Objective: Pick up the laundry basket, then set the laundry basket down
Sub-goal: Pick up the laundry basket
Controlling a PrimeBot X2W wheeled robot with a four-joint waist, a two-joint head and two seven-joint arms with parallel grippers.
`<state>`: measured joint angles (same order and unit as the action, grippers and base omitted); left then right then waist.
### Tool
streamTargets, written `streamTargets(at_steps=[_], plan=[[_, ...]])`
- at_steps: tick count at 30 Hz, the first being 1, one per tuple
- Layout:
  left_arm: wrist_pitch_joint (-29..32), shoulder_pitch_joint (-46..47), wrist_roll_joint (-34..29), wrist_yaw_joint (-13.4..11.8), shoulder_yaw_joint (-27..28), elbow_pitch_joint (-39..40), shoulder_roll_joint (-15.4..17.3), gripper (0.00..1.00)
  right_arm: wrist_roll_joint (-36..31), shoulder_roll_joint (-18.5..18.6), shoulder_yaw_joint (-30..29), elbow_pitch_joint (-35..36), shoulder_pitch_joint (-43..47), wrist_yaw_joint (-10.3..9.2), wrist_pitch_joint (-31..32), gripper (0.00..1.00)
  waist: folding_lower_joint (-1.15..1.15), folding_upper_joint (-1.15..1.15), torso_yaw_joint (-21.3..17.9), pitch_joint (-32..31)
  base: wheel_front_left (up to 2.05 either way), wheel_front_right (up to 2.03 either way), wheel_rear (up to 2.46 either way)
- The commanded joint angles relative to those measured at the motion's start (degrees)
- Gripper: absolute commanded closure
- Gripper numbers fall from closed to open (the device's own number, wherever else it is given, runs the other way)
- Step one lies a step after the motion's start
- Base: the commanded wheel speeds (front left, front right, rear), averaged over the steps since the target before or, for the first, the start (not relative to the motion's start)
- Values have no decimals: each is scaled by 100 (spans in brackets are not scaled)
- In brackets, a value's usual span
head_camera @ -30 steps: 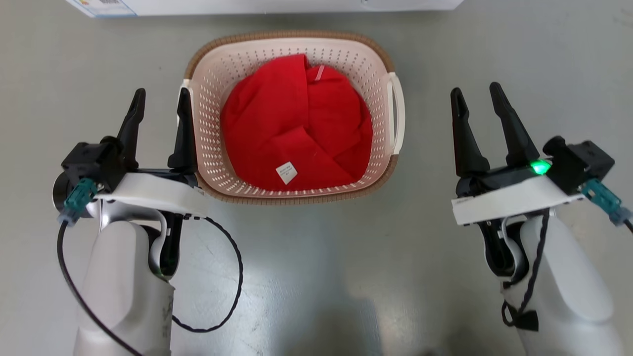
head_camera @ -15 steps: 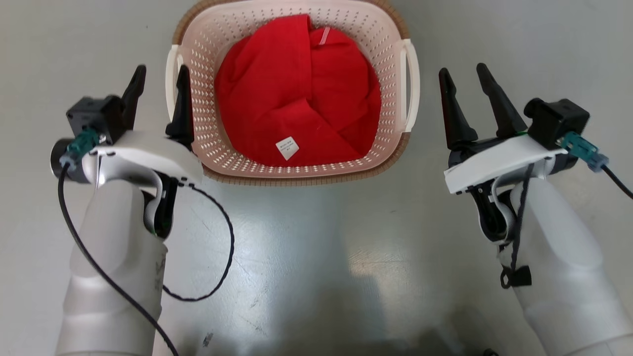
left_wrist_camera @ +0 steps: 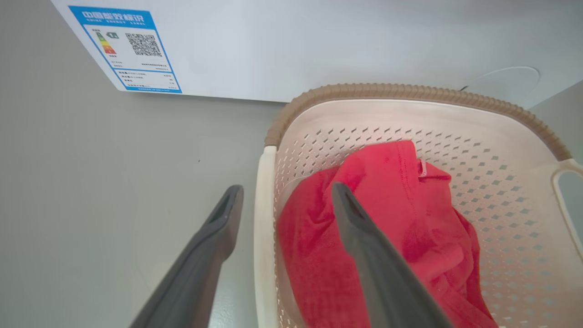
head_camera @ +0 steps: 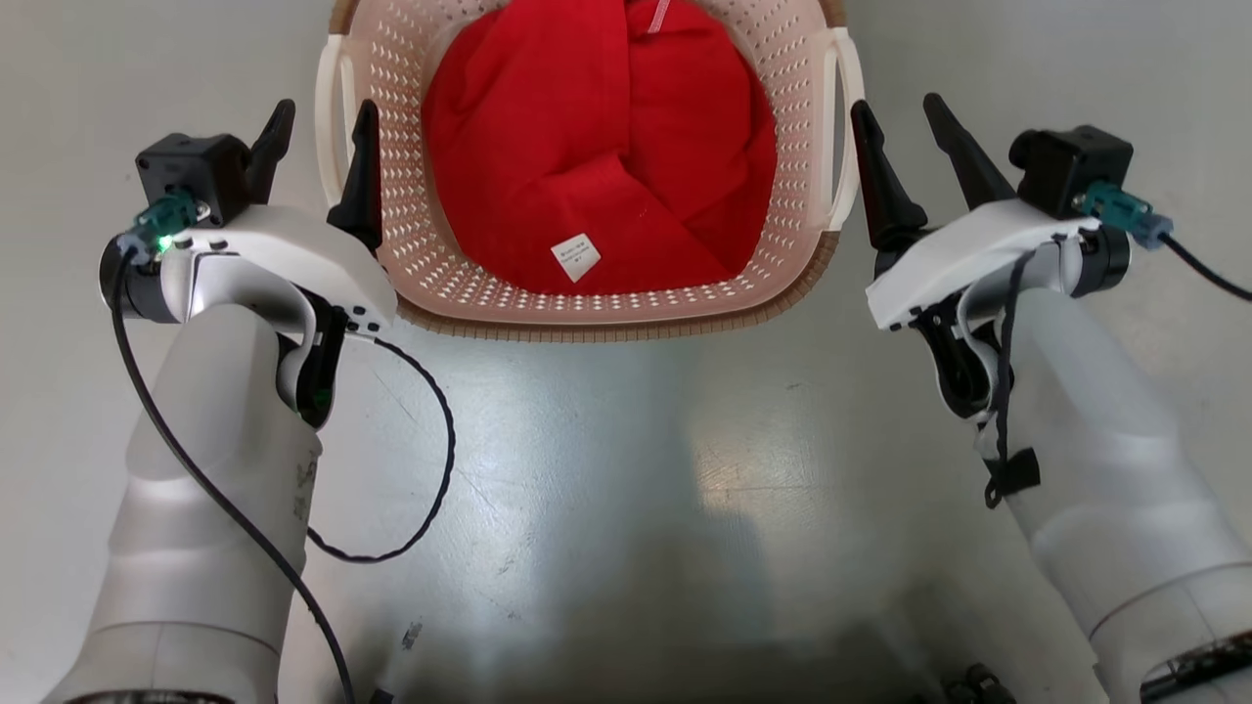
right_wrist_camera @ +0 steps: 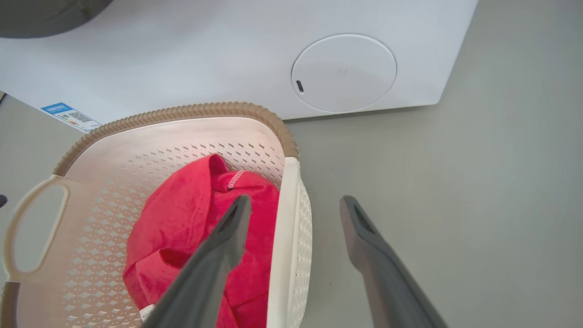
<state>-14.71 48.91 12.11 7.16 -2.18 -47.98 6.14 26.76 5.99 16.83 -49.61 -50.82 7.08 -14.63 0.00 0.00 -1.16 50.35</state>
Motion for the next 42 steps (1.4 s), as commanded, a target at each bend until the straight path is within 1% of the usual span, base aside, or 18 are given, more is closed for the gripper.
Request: streamTargets(at_steps=[1,4,10,14,17,27,36,37,38,39,40,41,42], plan=[[-29,65,115,32,62,-119,237,0,114,-122,195,-157,-6,41,-37,0,0,0,17,105,0,0,0],[-29,246,181,32,39,-405,262,0,241,-141,358,-459,-195,41,-37,0,0,0,26,206,0,0,0],[-29,527,299,33,-60,-769,263,0,438,-171,708,-828,-482,41,-37,0,0,0,23,407,0,0,0],[-29,726,507,33,-77,-1206,238,0,674,-203,966,-1118,-670,41,-37,0,0,0,17,532,0,0,0],[-29,874,574,33,-190,-1431,236,0,871,-229,1141,-1286,-803,41,-37,0,0,0,17,596,0,0,0],[-29,1152,773,33,-502,-1782,151,0,1439,-264,1642,-1633,-1045,41,6,0,0,0,114,730,0,0,0],[-29,1291,971,33,-656,-1952,162,0,1823,-253,2000,-1727,-1227,41,-21,0,0,0,124,788,0,0,0],[-29,1297,989,33,-662,-1963,167,0,1857,-249,2029,-1731,-1237,41,-23,13,0,0,122,790,0,0,0],[-29,1301,1006,33,-673,-1982,167,8,1889,-245,2059,-1737,-1246,41,-26,34,0,0,120,792,0,0,0],[-29,1306,1023,33,-683,-1996,168,36,1918,-240,2089,-1741,-1255,41,-28,53,0,0,118,795,0,0,0],[-29,1307,1035,33,-701,-2023,170,64,1943,-235,2117,-1748,-1265,41,-29,69,0,0,112,797,0,0,0],[-29,1314,1047,33,-720,-2028,173,100,1961,-230,2146,-1756,-1276,41,-31,98,0,0,105,799,0,0,0],[-29,1323,1030,33,-742,-1955,201,100,1972,-222,2170,-1760,-1292,41,-33,100,0,0,100,805,0,0,0]])
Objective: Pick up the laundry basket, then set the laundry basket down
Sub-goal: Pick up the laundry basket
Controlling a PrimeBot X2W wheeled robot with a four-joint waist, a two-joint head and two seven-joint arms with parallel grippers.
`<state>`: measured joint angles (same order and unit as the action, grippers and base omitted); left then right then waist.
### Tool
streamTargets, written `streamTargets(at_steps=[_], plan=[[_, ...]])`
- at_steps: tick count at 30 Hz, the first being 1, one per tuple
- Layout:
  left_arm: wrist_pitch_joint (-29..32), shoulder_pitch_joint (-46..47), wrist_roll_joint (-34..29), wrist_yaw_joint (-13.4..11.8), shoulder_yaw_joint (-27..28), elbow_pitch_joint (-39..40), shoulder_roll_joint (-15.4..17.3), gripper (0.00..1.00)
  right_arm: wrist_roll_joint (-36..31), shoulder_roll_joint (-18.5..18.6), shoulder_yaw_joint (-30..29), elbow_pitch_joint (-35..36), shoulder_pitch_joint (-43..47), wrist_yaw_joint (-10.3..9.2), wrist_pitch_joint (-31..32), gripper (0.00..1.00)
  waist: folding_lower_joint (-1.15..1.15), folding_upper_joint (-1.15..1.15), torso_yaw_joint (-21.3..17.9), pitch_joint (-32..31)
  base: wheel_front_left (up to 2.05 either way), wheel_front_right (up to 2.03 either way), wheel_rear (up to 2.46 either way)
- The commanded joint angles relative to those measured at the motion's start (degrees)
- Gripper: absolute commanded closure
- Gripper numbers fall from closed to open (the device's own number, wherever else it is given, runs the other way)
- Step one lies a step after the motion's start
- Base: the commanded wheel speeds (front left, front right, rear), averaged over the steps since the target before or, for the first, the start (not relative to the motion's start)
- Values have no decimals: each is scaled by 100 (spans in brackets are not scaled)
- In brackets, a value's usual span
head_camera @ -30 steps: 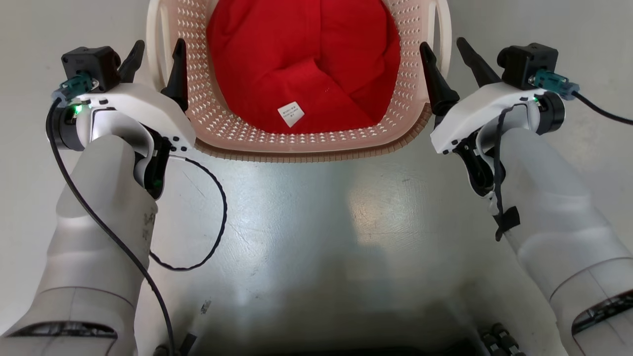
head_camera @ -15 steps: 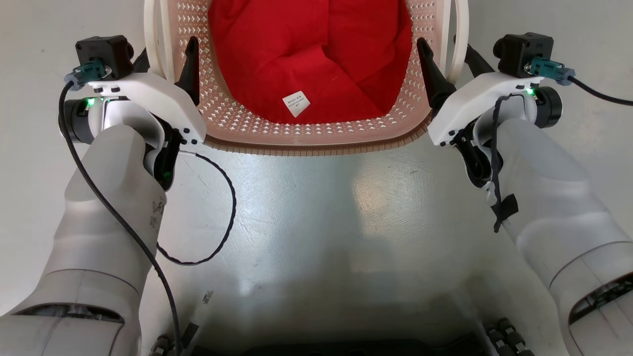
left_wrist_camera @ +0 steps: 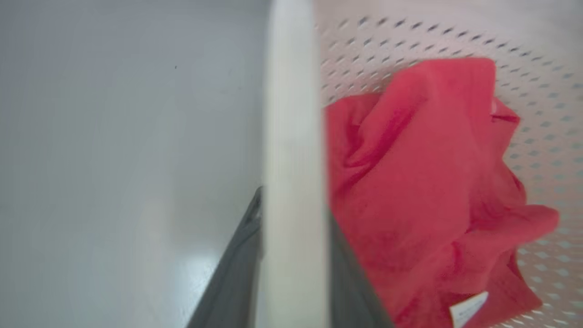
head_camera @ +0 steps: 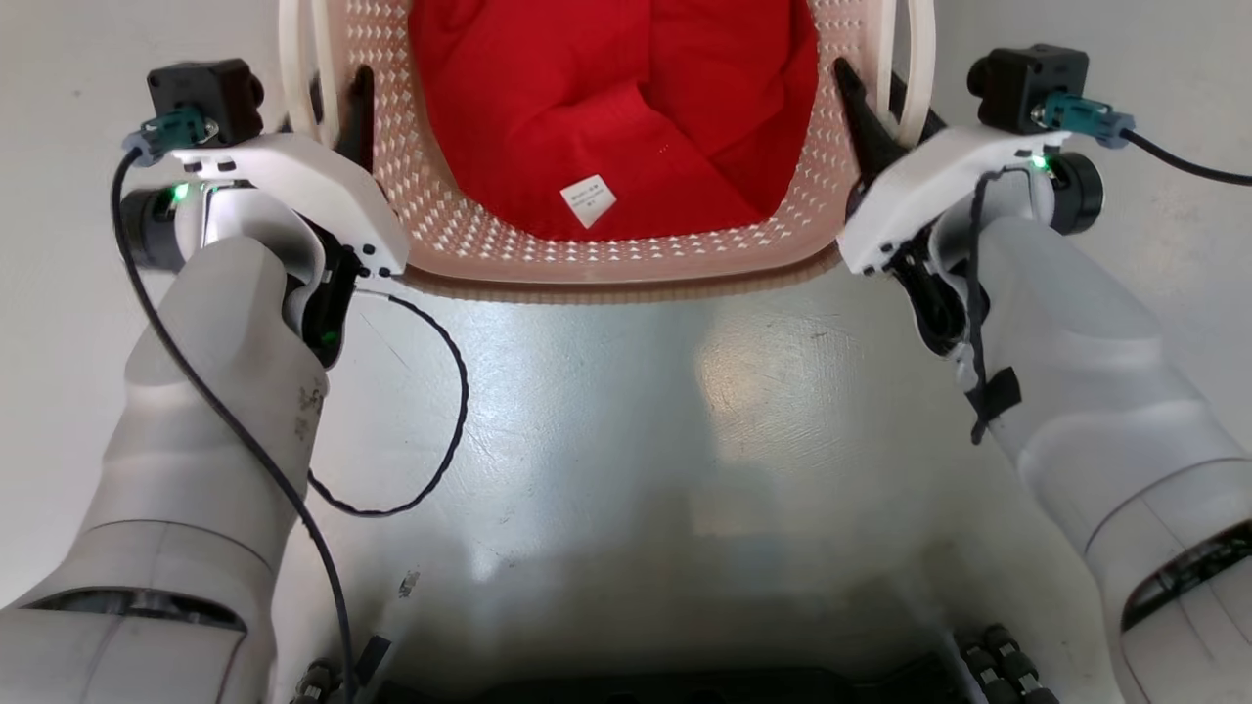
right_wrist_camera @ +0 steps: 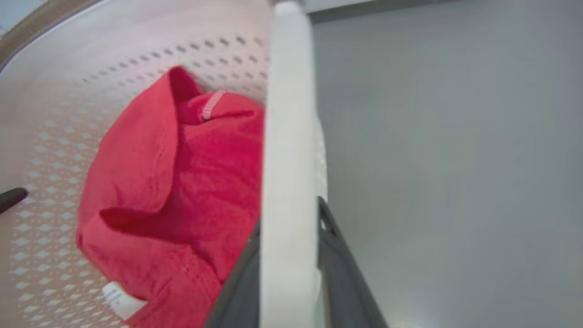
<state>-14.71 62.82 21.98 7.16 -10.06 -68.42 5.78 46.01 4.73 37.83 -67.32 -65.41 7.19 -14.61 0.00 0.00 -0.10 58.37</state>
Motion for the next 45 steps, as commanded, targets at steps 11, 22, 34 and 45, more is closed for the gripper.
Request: streamTargets(at_steps=[11,22,34,45], plan=[[-29,-226,-84,-30,82,206,322,100,64,-62,-7,153,261,30,-38,100,0,0,-57,-208,0,0,0],[-29,-452,-65,12,-27,-77,172,100,201,-63,-70,151,684,30,-39,100,0,0,-84,-825,0,0,0],[8,-969,47,30,-222,-400,69,100,630,-16,246,69,1267,30,7,100,0,0,-146,-1821,0,0,0],[356,-1438,321,32,-466,-473,-105,100,1062,128,668,34,1783,30,471,100,0,0,-92,-2838,0,0,0]])
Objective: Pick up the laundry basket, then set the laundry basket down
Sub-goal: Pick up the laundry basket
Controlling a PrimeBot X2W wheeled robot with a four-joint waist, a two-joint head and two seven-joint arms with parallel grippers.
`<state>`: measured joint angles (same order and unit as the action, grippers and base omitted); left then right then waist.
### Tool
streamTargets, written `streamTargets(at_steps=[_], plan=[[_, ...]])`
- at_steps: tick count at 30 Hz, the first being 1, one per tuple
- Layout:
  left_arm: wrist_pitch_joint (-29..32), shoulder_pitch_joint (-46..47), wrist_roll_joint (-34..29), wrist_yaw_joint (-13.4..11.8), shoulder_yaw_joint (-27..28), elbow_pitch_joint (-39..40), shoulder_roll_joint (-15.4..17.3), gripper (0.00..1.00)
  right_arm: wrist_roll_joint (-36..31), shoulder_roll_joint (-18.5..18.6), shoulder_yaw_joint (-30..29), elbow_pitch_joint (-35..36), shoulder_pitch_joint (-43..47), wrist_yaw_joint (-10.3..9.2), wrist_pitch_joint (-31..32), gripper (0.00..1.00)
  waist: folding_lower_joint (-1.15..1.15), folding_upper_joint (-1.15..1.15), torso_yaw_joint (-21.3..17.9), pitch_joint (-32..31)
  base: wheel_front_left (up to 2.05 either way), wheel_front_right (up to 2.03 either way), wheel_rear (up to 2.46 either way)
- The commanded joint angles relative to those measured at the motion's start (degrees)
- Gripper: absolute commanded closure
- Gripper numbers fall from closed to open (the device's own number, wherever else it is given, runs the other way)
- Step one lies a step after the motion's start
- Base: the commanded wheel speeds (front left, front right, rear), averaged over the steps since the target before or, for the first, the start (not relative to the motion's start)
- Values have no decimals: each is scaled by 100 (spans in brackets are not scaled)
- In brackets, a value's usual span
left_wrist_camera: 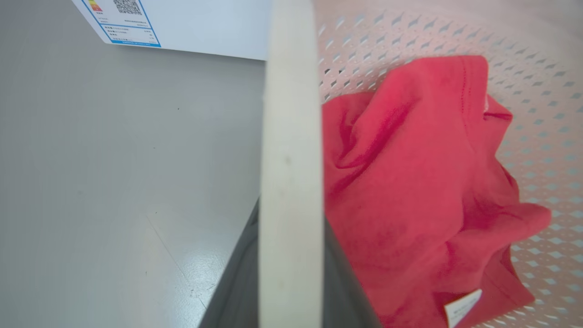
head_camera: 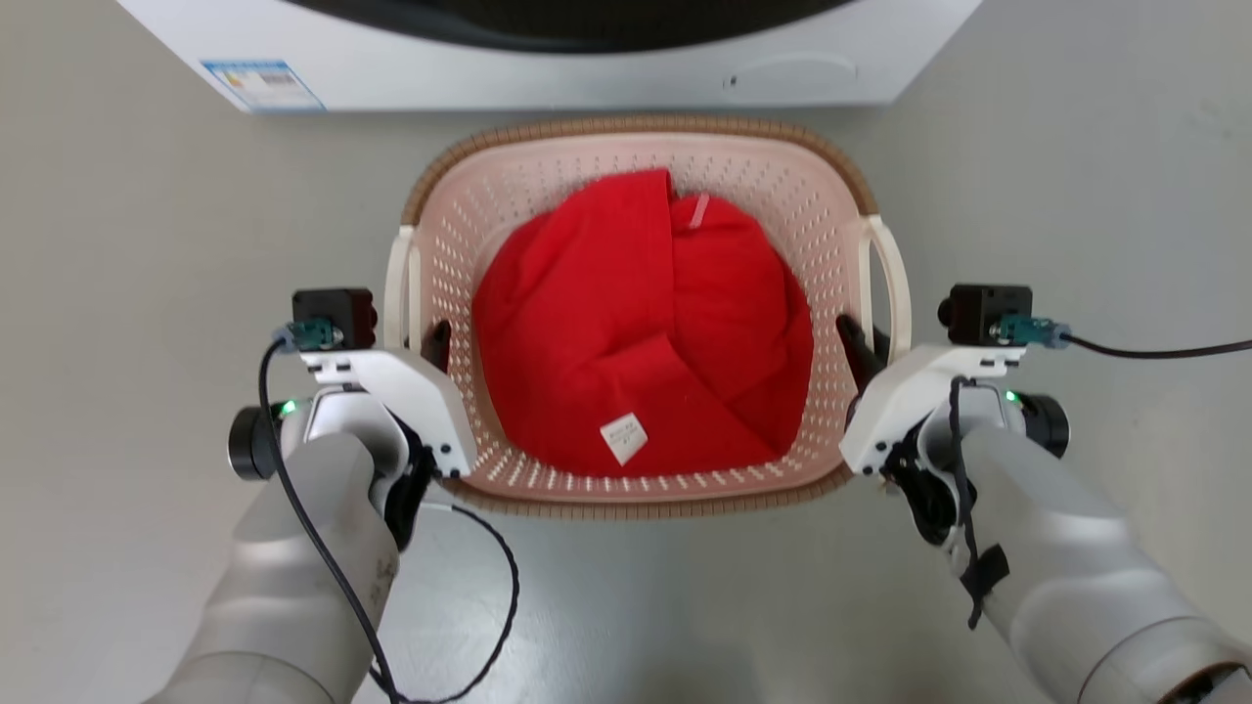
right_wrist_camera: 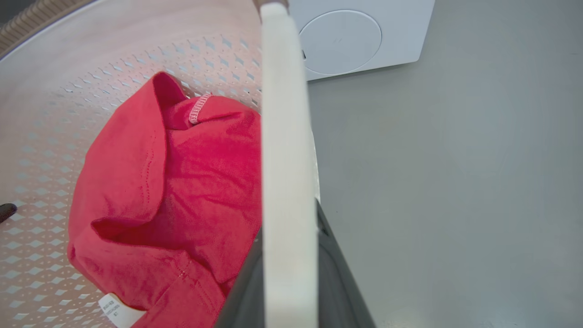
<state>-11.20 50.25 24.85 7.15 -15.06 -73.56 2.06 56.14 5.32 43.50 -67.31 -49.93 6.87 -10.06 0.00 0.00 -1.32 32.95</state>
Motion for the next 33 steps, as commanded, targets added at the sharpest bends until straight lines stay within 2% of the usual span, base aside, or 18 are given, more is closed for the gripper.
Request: streamTargets(at_steps=[1,22,33], plan=[[25,-221,55,33,-9,47,255,100,84,74,135,32,284,62,68,100,0,0,36,-381,0,0,0],[848,-1018,558,34,-506,24,151,100,668,120,487,-217,979,62,1085,100,0,0,43,-1900,0,0,0],[1066,-1324,706,34,-585,0,131,100,858,80,575,-291,1233,62,1380,100,0,0,-29,-2403,0,0,0]])
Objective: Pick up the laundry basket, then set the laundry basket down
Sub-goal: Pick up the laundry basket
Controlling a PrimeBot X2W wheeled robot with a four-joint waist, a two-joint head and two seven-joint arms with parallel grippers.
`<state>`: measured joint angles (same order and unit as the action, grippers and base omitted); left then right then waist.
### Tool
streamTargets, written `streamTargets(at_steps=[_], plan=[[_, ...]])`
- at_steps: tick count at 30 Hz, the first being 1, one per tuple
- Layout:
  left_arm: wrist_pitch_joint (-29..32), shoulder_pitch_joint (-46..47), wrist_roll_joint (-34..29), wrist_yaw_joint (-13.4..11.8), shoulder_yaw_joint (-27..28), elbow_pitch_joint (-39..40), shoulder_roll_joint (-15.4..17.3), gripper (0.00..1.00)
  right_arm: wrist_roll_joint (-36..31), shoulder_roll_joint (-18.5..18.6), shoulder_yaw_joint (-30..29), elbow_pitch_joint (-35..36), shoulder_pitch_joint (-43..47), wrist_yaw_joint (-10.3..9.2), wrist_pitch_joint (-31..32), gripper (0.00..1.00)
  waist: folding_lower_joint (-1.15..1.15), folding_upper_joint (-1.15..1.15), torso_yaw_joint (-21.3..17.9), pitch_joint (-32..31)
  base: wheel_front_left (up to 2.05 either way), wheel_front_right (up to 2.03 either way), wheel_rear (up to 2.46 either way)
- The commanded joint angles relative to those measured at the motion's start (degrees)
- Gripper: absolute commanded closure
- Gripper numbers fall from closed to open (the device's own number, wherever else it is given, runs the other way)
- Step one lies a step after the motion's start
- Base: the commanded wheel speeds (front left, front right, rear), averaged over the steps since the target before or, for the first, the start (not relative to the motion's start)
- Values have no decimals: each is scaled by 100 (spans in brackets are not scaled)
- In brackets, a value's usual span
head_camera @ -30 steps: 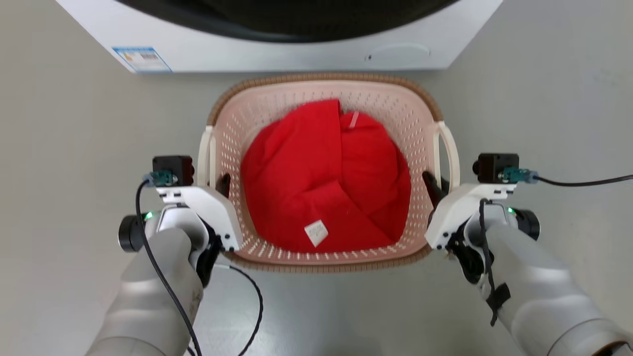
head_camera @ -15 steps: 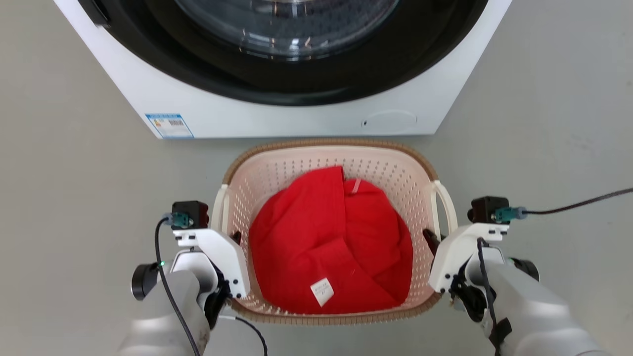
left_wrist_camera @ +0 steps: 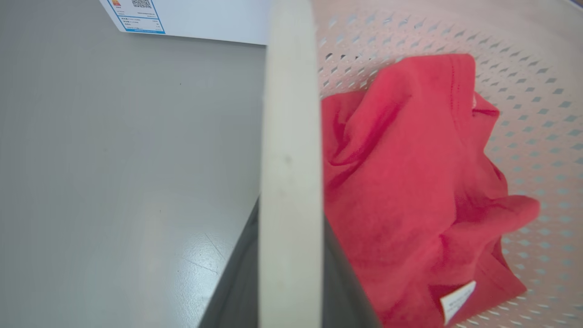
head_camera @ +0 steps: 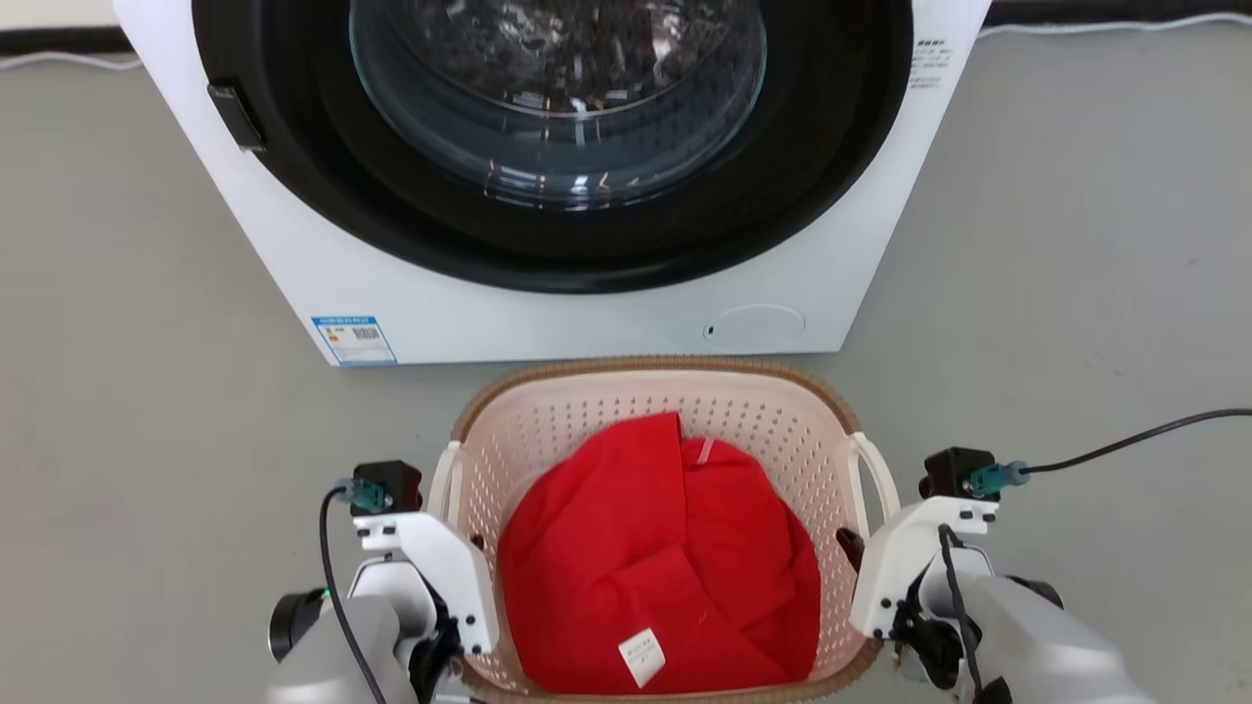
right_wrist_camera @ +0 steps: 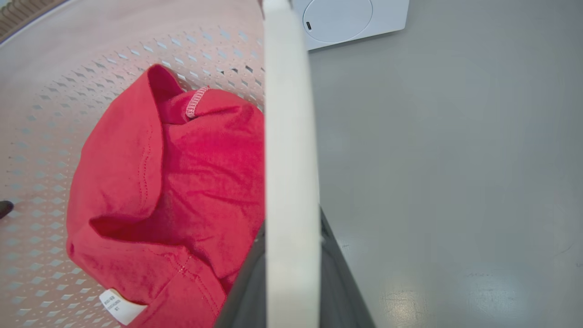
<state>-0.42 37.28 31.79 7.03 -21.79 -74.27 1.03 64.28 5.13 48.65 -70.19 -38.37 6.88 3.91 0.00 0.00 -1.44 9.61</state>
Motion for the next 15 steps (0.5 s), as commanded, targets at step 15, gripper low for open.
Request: streamTargets(at_steps=[15], plan=[[254,-449,238,32,1,55,199,100,199,89,168,-65,437,61,206,100,0,0,-71,-746,0,0,0]])
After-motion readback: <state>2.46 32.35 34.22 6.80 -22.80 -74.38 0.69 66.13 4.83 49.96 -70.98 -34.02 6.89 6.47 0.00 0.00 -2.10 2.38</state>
